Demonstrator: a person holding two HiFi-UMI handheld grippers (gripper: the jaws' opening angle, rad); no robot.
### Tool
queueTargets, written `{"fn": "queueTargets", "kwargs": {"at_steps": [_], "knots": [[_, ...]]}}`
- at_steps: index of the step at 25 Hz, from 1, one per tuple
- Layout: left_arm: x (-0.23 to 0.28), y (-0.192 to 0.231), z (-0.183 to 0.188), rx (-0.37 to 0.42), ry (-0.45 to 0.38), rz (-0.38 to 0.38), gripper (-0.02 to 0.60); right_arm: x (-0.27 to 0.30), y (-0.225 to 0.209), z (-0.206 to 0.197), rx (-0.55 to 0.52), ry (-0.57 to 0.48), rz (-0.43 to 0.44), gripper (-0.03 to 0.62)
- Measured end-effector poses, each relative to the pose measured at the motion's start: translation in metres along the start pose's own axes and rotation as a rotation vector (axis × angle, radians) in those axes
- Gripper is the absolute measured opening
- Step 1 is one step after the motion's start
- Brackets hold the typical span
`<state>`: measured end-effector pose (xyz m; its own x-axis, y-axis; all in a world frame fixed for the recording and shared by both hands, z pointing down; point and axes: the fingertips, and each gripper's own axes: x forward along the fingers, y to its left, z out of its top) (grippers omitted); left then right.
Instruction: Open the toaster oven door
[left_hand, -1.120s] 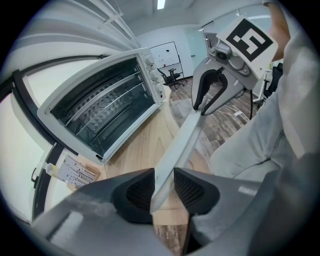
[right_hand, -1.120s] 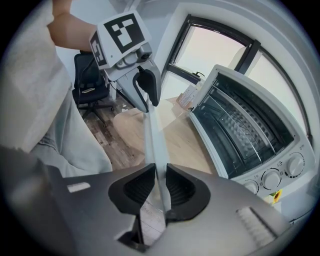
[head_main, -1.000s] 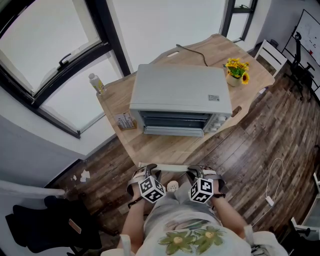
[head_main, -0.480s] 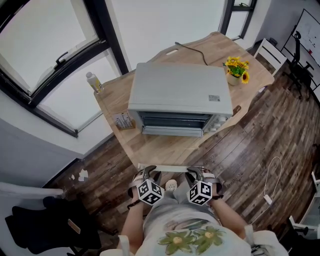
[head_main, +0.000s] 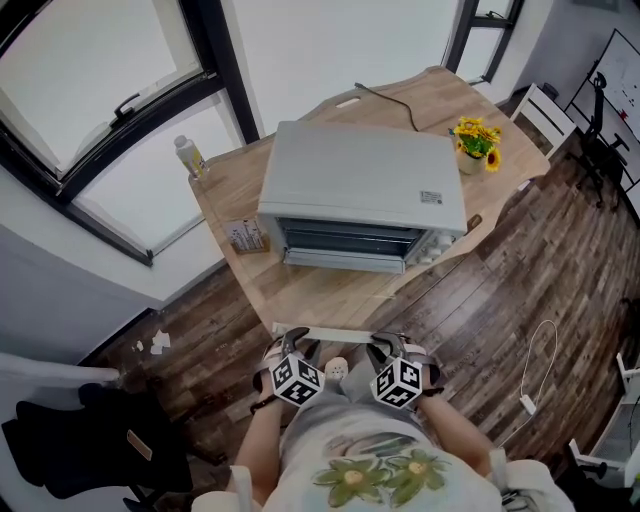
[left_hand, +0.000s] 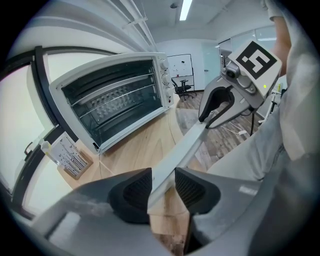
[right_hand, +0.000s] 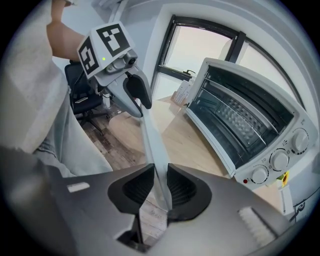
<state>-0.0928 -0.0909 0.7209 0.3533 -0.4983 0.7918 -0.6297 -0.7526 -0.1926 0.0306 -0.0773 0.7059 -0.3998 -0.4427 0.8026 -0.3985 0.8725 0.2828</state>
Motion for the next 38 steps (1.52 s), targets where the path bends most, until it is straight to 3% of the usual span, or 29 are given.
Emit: {"fn": "queueTargets", "kwargs": {"at_steps": [4,7,14,19,25,28,38], "knots": [[-0.003,0.0,0.002,-0.051,-0.006,-0.043,0.144,-0.002,0.001,0.002,0.067,-0.008,0.061,0.09],[-0.01,0.003,0.007,-0.14,-0.044,-0.073,0.144,-0.006,0.0,0.006,0.172,-0.046,0.103,0.147],[-0.045,0.033,0.055,-0.294,-0.241,-0.038,0.144,-0.033,-0.029,0.036,0.333,-0.185,0.065,0.14],[-0.076,0.053,0.106,-0.312,-0.394,0.043,0.144,-0.064,-0.064,0.07,0.412,-0.328,-0.044,0.12],[-0.107,0.059,0.153,-0.391,-0.56,0.061,0.139,-0.104,-0.094,0.106,0.52,-0.514,-0.137,0.022],[-0.118,0.059,0.165,-0.384,-0.607,0.08,0.007,-0.12,-0.099,0.117,0.532,-0.569,-0.16,0.0],[-0.129,0.042,0.184,-0.383,-0.657,0.073,0.002,-0.141,-0.096,0.123,0.51,-0.59,-0.195,-0.002]]}}
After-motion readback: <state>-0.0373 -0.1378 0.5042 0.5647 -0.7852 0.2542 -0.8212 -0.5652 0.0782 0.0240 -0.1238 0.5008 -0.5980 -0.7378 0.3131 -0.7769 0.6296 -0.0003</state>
